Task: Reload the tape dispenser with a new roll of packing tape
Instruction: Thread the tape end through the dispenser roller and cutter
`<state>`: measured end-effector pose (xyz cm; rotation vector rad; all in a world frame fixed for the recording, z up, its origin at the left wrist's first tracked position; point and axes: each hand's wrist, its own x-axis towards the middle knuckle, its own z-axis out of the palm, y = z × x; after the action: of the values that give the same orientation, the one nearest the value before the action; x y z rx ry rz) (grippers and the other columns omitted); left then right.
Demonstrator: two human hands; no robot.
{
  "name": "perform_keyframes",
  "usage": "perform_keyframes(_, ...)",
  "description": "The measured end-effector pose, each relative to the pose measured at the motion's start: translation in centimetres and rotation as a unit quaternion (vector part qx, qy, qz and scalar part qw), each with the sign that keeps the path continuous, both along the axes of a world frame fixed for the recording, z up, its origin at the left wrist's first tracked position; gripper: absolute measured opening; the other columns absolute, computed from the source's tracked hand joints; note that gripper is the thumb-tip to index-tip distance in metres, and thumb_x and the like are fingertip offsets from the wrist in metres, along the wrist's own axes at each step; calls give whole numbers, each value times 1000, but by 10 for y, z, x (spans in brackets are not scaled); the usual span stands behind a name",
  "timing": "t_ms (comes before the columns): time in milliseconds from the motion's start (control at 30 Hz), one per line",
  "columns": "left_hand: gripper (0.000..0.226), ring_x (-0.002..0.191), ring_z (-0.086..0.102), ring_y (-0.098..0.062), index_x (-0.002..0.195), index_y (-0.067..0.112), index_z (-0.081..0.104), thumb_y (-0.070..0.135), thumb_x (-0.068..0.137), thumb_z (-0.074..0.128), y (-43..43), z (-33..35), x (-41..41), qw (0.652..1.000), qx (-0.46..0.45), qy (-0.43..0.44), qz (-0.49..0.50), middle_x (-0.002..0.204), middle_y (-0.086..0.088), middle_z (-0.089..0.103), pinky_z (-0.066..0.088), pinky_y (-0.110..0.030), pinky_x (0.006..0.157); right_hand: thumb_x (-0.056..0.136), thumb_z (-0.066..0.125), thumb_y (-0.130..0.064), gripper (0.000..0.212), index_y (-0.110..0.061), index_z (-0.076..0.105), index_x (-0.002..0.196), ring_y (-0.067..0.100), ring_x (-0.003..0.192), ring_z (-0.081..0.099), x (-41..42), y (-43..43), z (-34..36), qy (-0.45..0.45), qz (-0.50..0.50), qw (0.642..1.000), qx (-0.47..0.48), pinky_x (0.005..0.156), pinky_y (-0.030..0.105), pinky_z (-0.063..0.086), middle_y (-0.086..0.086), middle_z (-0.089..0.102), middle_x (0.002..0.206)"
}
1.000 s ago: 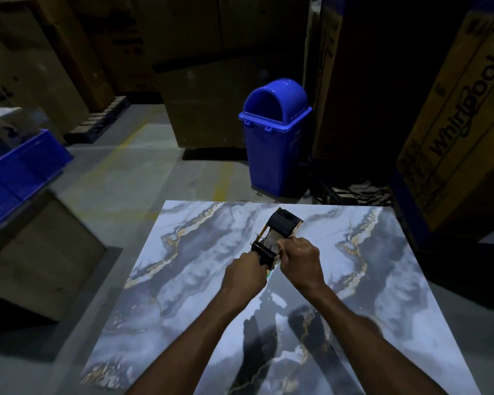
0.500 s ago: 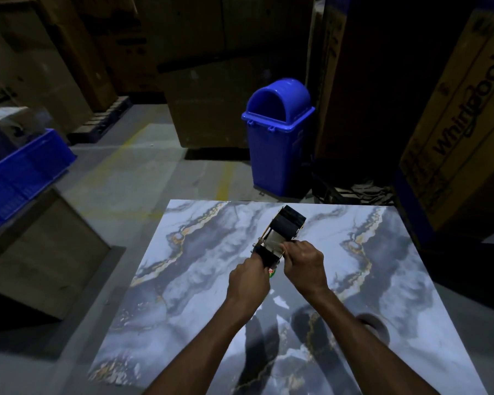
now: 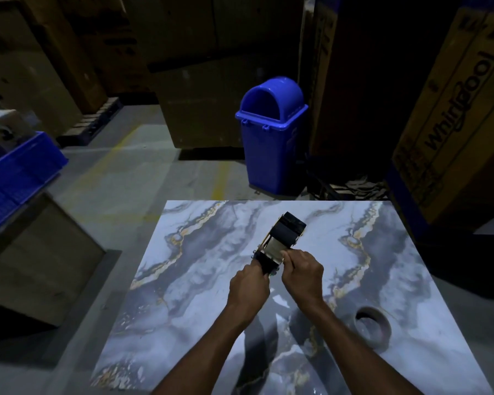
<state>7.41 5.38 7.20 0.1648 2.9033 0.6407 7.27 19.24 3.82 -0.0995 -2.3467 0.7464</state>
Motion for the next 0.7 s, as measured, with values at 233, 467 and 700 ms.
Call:
perform_keyframes(233, 29, 113, 63, -38, 125, 7, 59, 18, 101, 48, -19, -13, -10, 998, -49, -47, 12, 124, -18, 64, 50, -40, 87, 84, 68, -3, 4, -6, 71, 84, 31, 64, 60, -11, 1, 15, 49, 85, 987, 124, 59, 35, 45, 10, 67, 74)
perform_keyframes(467, 27, 113, 64, -37, 122, 8, 62, 21, 100, 54, -17, -8, -24, 997, -53, -52, 30, 123, -15, 65, 50, -38, 84, 88, 67, -14, 10, -11, 76, 86, 30, 74, 66, -32, 5, 48, -84, 158, 982, 57, 68, 36, 54, 9, 74, 80)
perform_keyframes(700, 27, 108, 65, -38, 121, 10, 62, 21, 98, 53, -10, 0, -34, 999, -38, -22, 30, 119, -16, 67, 47, -36, 76, 90, 64, -18, 20, -9, 72, 75, 28, 73, 65, -48, 11, 88, -147, 186, 970, 55, 64, 33, 47, 10, 72, 76)
